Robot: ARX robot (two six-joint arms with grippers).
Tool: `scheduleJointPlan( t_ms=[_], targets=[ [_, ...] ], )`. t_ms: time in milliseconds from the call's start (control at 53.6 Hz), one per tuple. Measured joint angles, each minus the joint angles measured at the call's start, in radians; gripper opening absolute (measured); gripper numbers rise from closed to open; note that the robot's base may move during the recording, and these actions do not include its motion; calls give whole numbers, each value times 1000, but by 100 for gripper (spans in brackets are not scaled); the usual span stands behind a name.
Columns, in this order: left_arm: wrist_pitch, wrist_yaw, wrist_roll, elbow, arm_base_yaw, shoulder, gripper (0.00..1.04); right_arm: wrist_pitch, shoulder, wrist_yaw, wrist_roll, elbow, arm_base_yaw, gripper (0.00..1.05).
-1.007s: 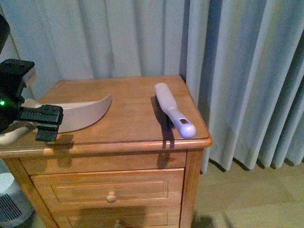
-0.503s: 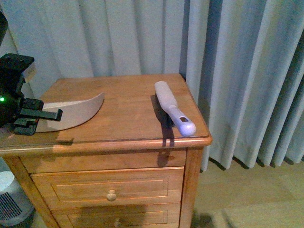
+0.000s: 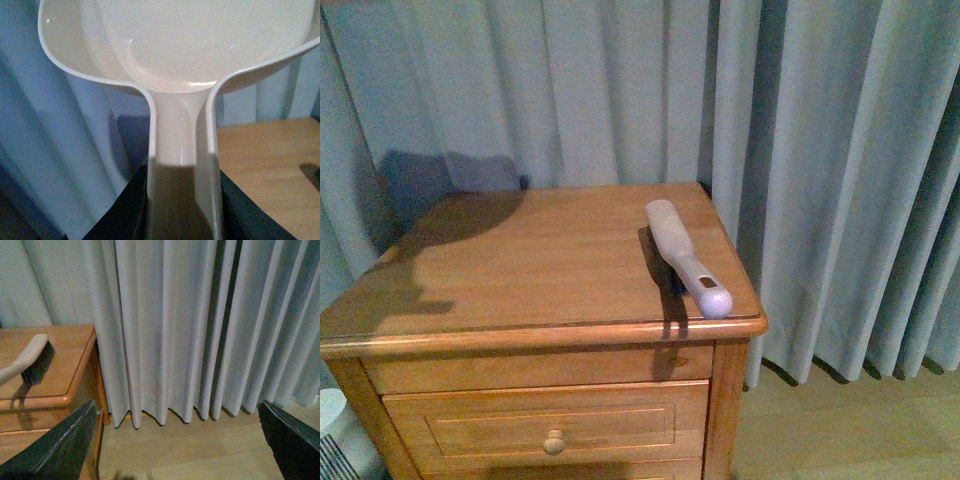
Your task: Clean up trash
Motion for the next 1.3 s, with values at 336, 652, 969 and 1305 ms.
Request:
scheduleJointPlan(
  t_ms=[336, 652, 969, 1305],
  targets=[
    [-45, 18, 11, -304, 44, -679, 28, 0, 0, 0, 0, 0, 0, 97],
    [-156, 68, -116, -380, 109, -895, 28, -71, 51, 265, -90, 16, 95, 97],
    [-158, 72, -132, -381, 109, -895, 28, 79, 566, 471, -49, 230, 393, 97],
    [-158, 72, -133, -381, 109, -895, 28, -166, 1304, 319, 260, 877, 553, 97]
  ],
)
